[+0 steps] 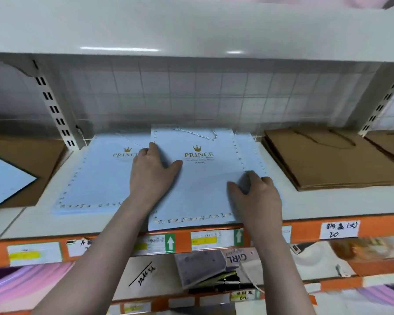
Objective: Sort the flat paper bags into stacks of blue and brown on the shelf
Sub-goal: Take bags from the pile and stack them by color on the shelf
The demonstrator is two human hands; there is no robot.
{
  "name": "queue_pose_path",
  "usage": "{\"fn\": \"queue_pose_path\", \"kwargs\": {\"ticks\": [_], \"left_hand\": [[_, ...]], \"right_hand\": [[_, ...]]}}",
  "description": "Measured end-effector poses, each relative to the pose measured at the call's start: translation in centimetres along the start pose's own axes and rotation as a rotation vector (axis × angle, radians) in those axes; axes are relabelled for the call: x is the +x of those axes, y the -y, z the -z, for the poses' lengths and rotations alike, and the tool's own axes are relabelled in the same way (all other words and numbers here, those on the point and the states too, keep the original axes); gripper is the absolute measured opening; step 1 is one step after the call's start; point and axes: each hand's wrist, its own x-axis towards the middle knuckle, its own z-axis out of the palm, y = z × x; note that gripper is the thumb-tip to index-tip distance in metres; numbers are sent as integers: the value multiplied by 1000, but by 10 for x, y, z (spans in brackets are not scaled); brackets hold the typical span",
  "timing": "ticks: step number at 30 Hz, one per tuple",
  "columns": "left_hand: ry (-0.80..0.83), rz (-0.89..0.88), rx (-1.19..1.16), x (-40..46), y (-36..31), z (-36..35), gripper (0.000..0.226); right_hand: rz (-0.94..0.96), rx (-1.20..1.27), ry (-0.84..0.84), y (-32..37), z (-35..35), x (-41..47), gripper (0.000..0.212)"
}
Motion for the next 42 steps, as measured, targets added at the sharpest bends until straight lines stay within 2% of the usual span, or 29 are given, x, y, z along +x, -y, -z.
{"fn": "queue_pose_path", "kwargs": {"ticks": [3,7,12,20,27,32,37,42], "left_hand": [[56,-26,-16,10,-8,-17,43],[129,-5,-15,27,-13,-37,55],[196,-23,-70,38,-17,-55,37],[251,10,-13,37,-30,-73,41],[225,71,26,33,-38,-84,42],[272,118,62,41,-39,-83,44],[291,147,95,41,-41,-87,53],[240,145,158,37,-41,-87,60]], "right_hand": [[-32,-109,-35,-9,4,12,25],[-64,-260,-17,-17,3,25,33],[-83,-404,-25,-23,-1,40,37],[-66,-418,40,-42,1,60,40],[5,-264,124,-48,7,70,35],[44,-227,186,-49,8,75,34],[30,-177,225,-51,3,84,30],[51,-167,257,-55,4,89,28]]}}
